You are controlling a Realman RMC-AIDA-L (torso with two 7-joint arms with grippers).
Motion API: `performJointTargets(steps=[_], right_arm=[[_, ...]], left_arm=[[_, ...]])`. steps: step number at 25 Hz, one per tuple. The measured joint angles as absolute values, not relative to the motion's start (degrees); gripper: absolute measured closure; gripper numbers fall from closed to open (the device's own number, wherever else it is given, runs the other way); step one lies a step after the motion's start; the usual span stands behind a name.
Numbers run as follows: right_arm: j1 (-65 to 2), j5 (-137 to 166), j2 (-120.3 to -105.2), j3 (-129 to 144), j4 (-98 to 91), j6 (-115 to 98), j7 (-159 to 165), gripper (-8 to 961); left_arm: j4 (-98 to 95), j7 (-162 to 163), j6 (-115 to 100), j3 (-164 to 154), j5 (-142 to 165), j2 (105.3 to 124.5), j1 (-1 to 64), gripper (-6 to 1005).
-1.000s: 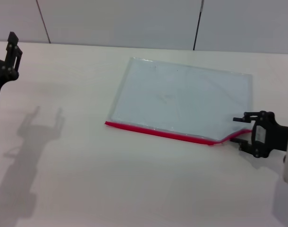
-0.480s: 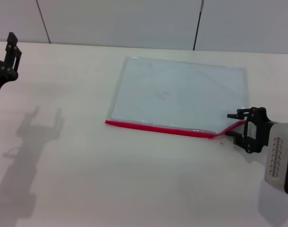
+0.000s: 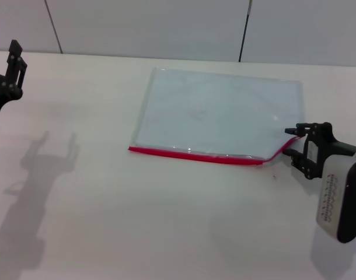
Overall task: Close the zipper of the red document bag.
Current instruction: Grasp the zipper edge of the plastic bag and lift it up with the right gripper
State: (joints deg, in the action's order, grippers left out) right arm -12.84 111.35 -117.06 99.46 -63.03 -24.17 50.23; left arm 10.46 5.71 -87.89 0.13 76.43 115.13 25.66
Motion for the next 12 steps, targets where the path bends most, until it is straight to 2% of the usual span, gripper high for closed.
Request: performJointTargets(steps=[12], right_arm=[[-11.43, 113.51, -117.03, 105.32, -63.28, -14.64, 50.23, 533]], left_arm=[[10.46, 5.71, -87.89, 0.13, 76.36, 115.21, 25.66, 411]])
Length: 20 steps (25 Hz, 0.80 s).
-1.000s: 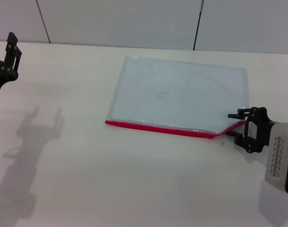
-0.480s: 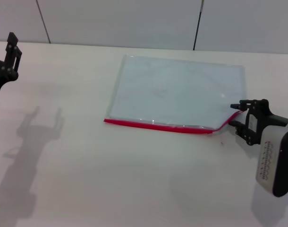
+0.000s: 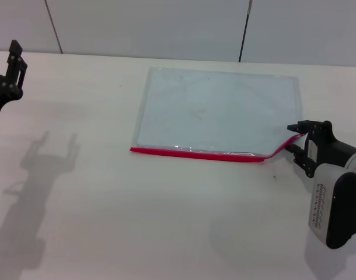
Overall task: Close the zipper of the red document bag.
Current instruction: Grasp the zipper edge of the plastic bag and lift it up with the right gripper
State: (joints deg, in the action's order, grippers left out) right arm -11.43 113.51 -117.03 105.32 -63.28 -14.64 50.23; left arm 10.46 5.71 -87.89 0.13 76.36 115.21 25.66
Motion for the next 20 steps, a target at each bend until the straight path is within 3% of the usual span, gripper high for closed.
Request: performJointTargets(steps=[20], right_arm=[[-12.0, 115.92, -117.0, 107.81, -61.01, -10.9, 51.73, 533]], left_arm=[[10.46, 6.67, -87.89, 0.11, 76.42, 115.13, 25.66, 411]])
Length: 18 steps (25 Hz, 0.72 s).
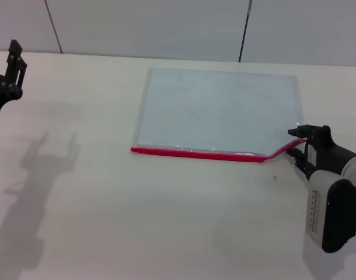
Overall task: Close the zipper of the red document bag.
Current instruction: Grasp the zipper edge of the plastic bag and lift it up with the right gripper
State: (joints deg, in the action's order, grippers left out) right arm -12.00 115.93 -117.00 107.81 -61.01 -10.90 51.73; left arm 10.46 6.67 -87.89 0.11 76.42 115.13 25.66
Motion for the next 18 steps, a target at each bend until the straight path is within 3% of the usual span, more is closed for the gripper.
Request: performJointTargets(steps=[9, 18], right_arm=[[-14.67, 118.14, -116.72, 103.52, -60.33, -19.47, 58.49, 539], [-17.4, 142.52, -116.98, 103.44, -60.15, -20.46, 81.3, 555]], left_arm=[[10.46, 6.68, -87.89, 0.08, 76.34, 115.05, 25.66, 411], [10.46, 6.68, -87.89, 0.08, 76.38, 115.04, 25.75, 412]])
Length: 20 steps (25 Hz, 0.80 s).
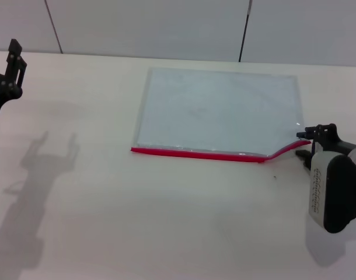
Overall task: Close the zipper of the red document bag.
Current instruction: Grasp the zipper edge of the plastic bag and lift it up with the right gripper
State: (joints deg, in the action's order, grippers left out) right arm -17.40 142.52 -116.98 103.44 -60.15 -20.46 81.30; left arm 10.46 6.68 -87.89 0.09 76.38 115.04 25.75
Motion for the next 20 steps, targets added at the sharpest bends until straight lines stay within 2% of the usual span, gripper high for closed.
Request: performJointTargets(steps=[3, 6, 20], right_arm=[[-17.63, 145.46, -116.97, 104.13, -60.27, -20.52, 84.6, 560], [-17.77, 145.86, -116.98, 105.58, -60.56, -20.35, 84.91, 618], [-18.69, 145.85, -117.06, 108.23, -62.05, -19.47, 85.85, 629]], left_arm=[[10.46, 6.68, -87.89, 0.1, 76.41, 115.05, 25.75, 412], [10.46, 6.68, -87.89, 0.19, 76.36, 115.05, 25.75, 412], [10.46, 6.68, -87.89, 0.28, 76.28, 115.05, 25.84, 412]])
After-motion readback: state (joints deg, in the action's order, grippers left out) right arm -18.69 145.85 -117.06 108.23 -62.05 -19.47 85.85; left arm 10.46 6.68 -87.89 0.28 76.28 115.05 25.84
